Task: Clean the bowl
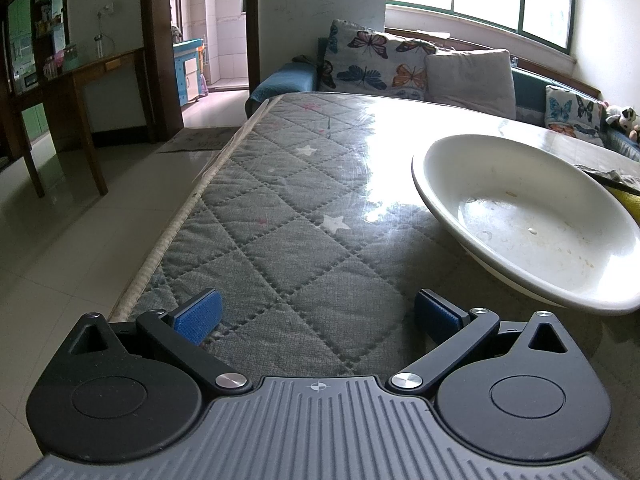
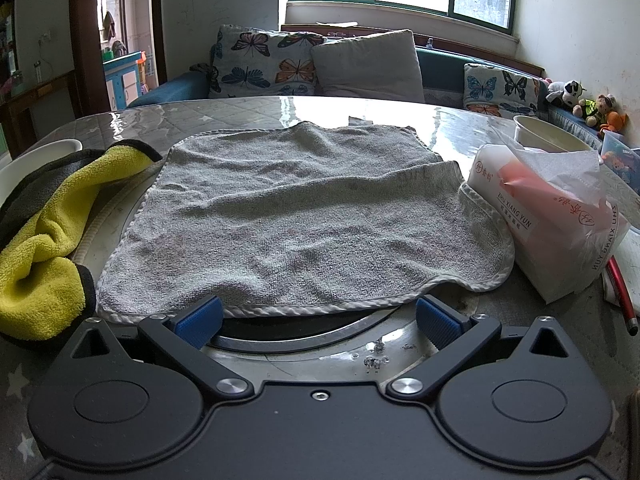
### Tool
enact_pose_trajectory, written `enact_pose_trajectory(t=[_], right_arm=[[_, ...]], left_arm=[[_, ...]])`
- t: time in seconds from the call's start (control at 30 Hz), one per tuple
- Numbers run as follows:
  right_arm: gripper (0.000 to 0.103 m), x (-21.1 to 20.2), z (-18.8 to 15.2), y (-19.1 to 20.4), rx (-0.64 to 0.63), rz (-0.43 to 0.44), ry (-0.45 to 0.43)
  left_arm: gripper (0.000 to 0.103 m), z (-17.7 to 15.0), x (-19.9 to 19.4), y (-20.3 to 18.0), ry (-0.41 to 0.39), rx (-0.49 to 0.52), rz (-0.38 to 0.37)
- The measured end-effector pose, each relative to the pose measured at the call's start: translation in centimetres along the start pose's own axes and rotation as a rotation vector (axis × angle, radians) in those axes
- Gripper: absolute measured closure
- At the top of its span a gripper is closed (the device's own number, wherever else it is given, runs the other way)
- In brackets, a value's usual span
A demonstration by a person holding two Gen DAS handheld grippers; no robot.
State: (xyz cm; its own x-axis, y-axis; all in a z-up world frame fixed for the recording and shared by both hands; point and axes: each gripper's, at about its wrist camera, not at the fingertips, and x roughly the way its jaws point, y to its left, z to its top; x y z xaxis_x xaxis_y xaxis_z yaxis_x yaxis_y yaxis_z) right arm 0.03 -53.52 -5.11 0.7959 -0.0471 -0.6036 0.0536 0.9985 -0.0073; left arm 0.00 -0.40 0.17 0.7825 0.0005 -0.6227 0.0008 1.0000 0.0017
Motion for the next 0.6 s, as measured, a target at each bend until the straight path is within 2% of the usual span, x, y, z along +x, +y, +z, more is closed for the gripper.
enact_pose_trajectory(t=[0.33,0.6], right_arm=[[0.000,0.2,0.0,0.0,-0.002,0.002,0.009],[0.000,-0.7,-0.4,1.7,-0.019,0.017,0.021]], left_arm=[[0.000,-0.4,0.3,0.3,-0.002,0.001,0.017],[0.000,-1.1,-0.7,0.8,0.011,0.025,0.021]])
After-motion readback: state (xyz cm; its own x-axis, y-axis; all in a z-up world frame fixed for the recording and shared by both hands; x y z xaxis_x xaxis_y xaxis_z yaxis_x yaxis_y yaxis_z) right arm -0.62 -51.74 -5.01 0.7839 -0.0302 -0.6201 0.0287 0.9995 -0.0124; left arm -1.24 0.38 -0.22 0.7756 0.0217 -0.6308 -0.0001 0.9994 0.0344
